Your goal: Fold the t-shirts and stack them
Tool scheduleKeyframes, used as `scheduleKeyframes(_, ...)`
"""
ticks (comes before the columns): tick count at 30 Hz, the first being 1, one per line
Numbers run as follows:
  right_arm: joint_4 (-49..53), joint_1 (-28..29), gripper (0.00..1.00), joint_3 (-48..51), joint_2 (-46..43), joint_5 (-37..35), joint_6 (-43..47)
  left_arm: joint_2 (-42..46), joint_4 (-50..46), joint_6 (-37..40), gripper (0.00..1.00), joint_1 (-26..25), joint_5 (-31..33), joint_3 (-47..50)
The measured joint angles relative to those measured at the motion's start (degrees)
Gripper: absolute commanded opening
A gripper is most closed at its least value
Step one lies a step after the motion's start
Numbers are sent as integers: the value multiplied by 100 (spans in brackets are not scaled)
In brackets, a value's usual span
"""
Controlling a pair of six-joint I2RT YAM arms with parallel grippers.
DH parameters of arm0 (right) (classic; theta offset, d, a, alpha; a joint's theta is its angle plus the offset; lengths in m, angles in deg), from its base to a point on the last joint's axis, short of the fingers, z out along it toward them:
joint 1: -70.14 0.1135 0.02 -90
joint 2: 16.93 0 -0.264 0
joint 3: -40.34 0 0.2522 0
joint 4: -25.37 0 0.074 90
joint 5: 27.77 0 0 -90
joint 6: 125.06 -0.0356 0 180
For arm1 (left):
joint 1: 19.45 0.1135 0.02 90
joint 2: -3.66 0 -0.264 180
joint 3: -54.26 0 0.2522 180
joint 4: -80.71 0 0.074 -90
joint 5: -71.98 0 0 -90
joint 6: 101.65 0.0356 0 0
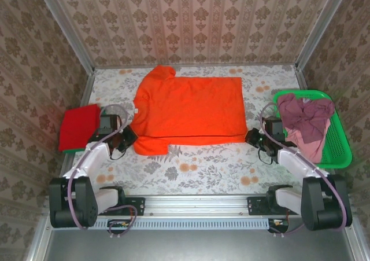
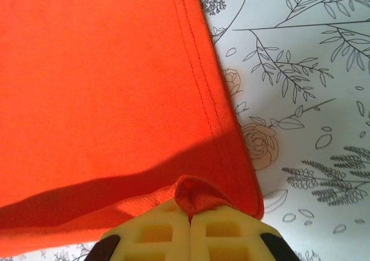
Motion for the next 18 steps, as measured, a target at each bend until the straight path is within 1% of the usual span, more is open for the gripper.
scheduleKeyframes(5, 479, 0, 0, 153, -739, 0, -122, 387, -369, -2, 0, 0, 0, 203)
scheduleKeyframes(10, 887, 0, 0, 407, -1403, 35, -315, 481, -514, -7, 0, 0, -4, 374)
scheduleKeyframes(18, 1169, 15, 0, 704, -1631, 131, -680, 461, -518, -22, 0, 0, -46, 409)
